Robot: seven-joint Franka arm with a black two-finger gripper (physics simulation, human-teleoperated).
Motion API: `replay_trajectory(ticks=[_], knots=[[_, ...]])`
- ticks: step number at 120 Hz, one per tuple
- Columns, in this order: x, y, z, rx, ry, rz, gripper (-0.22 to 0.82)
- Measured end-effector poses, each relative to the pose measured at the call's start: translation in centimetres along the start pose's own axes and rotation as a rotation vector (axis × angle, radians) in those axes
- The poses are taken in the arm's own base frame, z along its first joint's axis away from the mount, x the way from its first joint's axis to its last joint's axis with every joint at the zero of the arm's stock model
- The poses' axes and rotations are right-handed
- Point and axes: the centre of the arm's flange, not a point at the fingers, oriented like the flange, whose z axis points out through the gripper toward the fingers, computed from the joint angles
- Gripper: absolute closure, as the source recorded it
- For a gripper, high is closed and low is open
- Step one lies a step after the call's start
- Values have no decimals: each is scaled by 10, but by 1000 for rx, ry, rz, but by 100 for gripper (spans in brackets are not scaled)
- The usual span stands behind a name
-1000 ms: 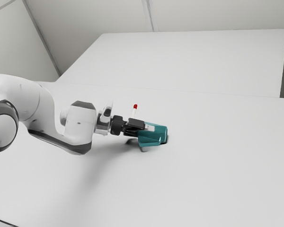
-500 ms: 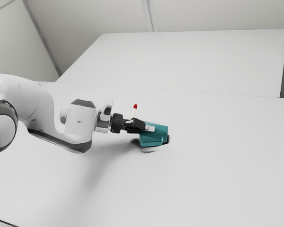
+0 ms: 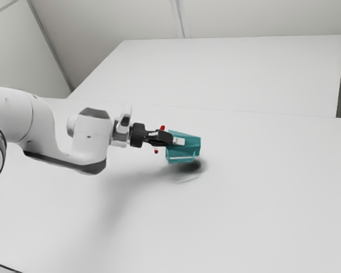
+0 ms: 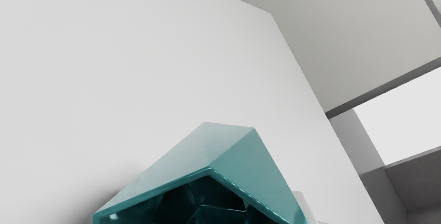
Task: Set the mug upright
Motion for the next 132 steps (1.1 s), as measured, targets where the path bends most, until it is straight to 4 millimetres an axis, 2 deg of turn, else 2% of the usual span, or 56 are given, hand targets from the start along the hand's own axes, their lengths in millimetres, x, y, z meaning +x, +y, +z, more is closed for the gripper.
replay_trajectory(ticks=[10,27,45,65,87,96,132], knots=[[6,6,-8,14,-23,39,79],[27,26,-31,69,-129,166,79],[37,40,-46,160,-298,267,79],[45,46,-58,299,-491,337,79],[49,48,-65,442,-630,342,79],[49,56,-69,493,-661,338,79],[37,76,-72,641,-717,265,79]])
